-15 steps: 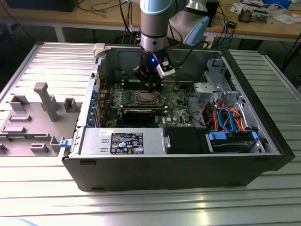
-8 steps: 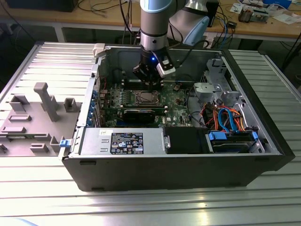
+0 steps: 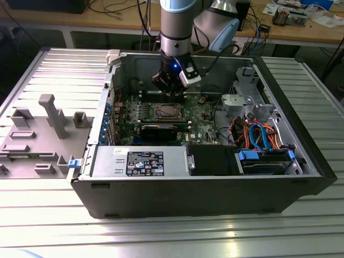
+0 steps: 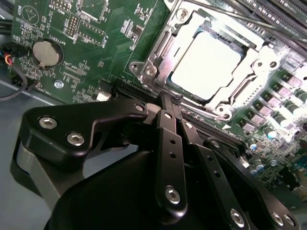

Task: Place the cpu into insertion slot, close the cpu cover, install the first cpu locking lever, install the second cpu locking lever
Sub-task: 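Install the first cpu locking lever, then install the second cpu locking lever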

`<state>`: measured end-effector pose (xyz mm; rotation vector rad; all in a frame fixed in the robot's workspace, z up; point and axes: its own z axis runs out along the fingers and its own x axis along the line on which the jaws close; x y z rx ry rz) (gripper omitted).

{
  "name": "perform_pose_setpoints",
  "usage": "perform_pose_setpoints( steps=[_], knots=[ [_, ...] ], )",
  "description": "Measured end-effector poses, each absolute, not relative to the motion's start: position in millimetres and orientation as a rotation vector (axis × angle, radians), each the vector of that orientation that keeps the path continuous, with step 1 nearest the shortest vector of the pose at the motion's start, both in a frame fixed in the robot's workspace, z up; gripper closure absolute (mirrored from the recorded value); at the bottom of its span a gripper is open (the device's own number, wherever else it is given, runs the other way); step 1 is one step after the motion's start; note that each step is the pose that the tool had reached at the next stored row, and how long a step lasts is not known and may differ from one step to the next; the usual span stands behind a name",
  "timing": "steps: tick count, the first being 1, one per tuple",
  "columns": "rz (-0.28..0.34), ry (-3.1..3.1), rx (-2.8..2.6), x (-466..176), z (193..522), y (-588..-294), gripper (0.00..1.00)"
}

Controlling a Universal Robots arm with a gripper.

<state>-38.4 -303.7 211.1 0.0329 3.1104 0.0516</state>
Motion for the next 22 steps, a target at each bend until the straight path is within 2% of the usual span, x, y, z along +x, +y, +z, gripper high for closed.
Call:
perform_pose_setpoints(
  steps=[22],
  knots=[
    [0.052, 3.110, 0.033, -38.4, 218.7, -308.3, 0.89]
  ],
)
